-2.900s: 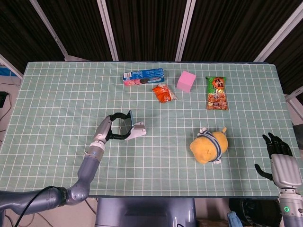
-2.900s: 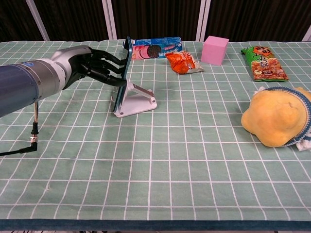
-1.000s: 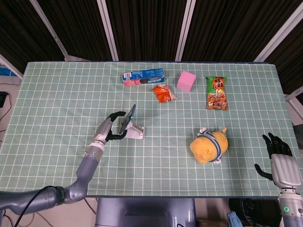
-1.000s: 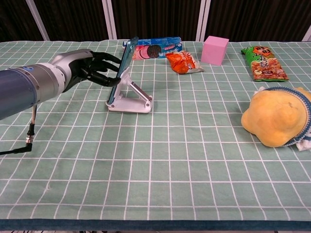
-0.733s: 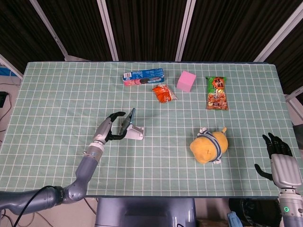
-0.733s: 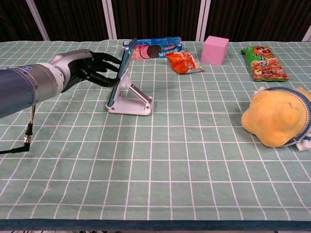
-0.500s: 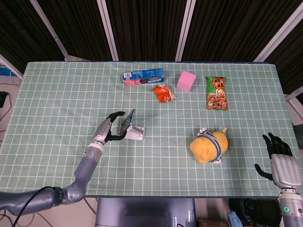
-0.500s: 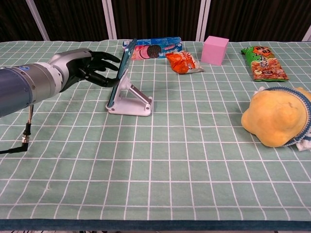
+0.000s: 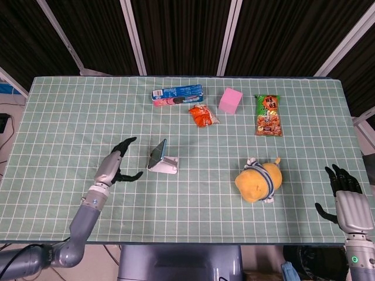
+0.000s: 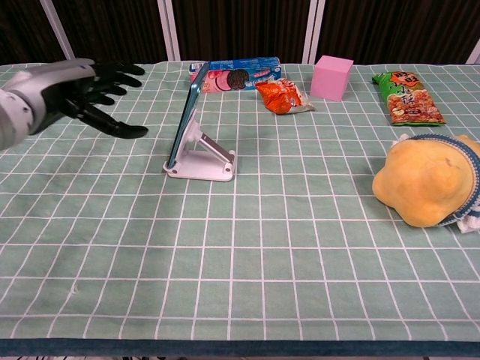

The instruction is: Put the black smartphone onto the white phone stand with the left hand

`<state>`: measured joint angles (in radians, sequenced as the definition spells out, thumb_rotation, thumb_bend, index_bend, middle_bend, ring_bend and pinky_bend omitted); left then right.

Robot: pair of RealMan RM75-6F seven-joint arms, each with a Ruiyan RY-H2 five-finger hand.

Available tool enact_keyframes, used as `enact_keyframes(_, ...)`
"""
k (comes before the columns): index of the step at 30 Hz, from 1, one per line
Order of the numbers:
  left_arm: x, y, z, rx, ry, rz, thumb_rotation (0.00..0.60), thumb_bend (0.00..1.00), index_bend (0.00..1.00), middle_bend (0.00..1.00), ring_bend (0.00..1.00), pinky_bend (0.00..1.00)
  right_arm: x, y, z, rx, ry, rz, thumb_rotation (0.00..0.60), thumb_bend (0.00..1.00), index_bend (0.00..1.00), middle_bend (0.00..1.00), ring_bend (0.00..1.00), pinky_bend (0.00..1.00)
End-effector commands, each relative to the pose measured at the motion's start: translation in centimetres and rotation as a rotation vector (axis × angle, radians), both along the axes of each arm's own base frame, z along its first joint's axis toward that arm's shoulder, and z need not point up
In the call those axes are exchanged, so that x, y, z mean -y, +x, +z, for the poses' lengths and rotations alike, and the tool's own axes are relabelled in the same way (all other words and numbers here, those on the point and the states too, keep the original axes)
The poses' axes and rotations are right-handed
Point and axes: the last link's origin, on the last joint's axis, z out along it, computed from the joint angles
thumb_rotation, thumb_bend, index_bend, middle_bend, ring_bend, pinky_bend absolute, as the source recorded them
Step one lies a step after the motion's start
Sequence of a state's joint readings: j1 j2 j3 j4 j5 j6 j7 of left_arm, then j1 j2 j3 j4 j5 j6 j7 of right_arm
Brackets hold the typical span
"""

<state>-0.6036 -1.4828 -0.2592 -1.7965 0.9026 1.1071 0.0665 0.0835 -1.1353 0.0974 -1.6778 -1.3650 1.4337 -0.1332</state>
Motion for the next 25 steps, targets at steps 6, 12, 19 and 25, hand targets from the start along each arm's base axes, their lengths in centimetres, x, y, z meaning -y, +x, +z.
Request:
enact_keyframes(6, 4.2, -5.7, 5.6, -0.298, 0.185, -0.071, 0.600, 0.21, 0.02, 0.01, 0.00, 0.00, 0.0, 0.0, 0.0, -0.003, 0.000, 0.002, 0.600, 0.35, 0.00, 0.00, 0.00, 0.12)
enact_keyframes(12, 8.0, -10.0, 8.6, -0.494, 0.261, -0.068, 0.600, 0.17, 0.00, 0.00, 0.00, 0.00, -0.1, 0.0, 0.0, -0.004, -0.001, 0.007, 0.600, 0.35, 0.00, 0.00, 0.00, 0.12)
enact_keyframes(19, 10.7, -12.8, 10.2, -0.629, 0.347, -0.058, 0.600, 0.15, 0.00, 0.00, 0.00, 0.00, -0.2, 0.1, 0.0, -0.005, -0.001, 0.013, 0.600, 0.35, 0.00, 0.00, 0.00, 0.12)
enact_keyframes(25, 10.8, -13.2, 10.3, -0.610, 0.327, -0.026, 0.600, 0.15, 0.00, 0.00, 0.00, 0.00, -0.3, 0.2, 0.0, -0.004, -0.002, 0.016, 0.600, 0.35, 0.00, 0.00, 0.00, 0.12)
